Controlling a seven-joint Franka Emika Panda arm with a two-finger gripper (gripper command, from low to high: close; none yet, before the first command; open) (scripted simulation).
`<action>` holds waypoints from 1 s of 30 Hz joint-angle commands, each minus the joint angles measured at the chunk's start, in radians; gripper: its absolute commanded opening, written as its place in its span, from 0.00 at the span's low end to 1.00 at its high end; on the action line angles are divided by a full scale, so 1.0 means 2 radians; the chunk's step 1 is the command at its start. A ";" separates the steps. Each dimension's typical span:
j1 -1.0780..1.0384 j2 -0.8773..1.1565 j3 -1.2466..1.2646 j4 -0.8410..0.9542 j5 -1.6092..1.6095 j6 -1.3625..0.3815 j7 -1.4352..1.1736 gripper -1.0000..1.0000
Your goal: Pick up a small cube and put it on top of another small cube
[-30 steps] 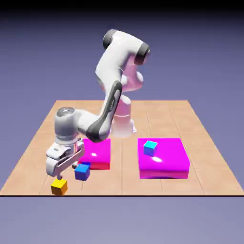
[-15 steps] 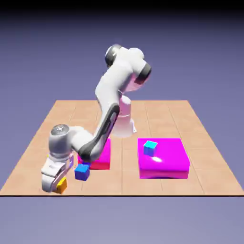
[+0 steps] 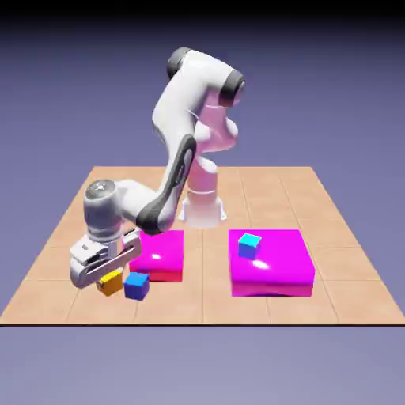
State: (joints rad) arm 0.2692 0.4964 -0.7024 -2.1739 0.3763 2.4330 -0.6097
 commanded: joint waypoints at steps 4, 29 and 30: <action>-0.015 -0.029 0.018 -0.019 -0.031 -0.004 0.087 0.00; -0.108 -0.084 0.132 -0.116 -0.111 0.063 0.450 0.00; -0.108 -0.084 0.132 -0.116 -0.111 0.063 0.450 1.00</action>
State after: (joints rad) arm 0.0528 0.3286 -0.4375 -2.4055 0.1544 2.5585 0.2911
